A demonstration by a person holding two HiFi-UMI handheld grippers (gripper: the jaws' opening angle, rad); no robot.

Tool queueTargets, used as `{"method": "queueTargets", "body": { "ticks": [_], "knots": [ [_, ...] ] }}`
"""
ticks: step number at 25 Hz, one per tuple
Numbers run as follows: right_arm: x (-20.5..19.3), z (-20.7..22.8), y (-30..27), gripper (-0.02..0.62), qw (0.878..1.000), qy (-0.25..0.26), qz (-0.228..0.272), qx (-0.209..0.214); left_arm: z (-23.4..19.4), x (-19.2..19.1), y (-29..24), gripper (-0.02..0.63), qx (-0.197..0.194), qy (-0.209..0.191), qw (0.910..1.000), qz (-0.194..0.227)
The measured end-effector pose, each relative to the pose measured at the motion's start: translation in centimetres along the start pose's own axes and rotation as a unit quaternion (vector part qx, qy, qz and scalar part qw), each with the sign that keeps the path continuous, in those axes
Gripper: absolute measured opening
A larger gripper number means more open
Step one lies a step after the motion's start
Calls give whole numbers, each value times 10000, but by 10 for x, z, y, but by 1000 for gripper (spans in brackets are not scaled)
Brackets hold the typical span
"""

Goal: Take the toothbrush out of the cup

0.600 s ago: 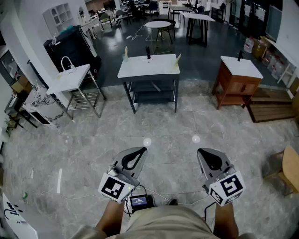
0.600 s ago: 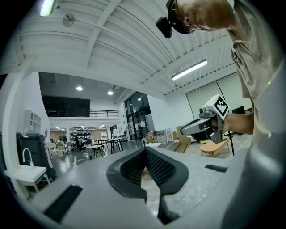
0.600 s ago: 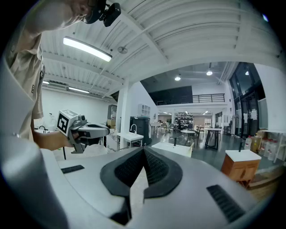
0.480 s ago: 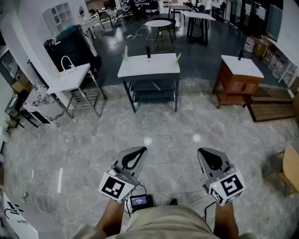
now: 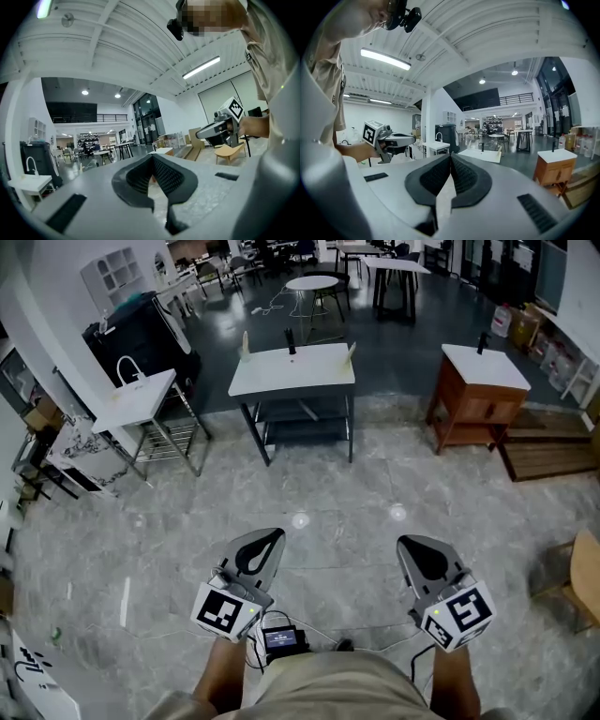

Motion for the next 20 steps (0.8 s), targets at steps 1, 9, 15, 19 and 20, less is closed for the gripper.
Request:
{"method": "queueTargets", "body": {
  "ticks": [1, 9, 15, 19, 20],
  "knots": [
    [-1, 5, 1, 5, 10000, -10, -5, -21, -2, 1, -3, 6, 68, -18, 10000, -4],
    [-24, 53, -4, 5, 9995, -214, -162, -176, -13, -24, -41, 6, 98, -167, 9988, -460],
    [-31, 120, -36, 5, 9986, -78, -216, -486, -41, -56, -125, 6, -180, -111, 9987, -457],
    [-34, 185, -72, 5, 9970, -20, -282, -716, -69, -74, -202, 6, -293, -138, 9991, -289],
    [-35, 200, -84, 5, 9968, -37, -341, -719, -78, -77, -223, 6, -305, -110, 9991, -266]
  ]
}}
Point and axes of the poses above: the fingertips, and each gripper's own axes: y backward along the fingers, z to its right, x out of its top, the point moved 9 cm from there along y, backward along the fingers, and after that the axes turned 4 degrees about z, right-handed, at the moved point
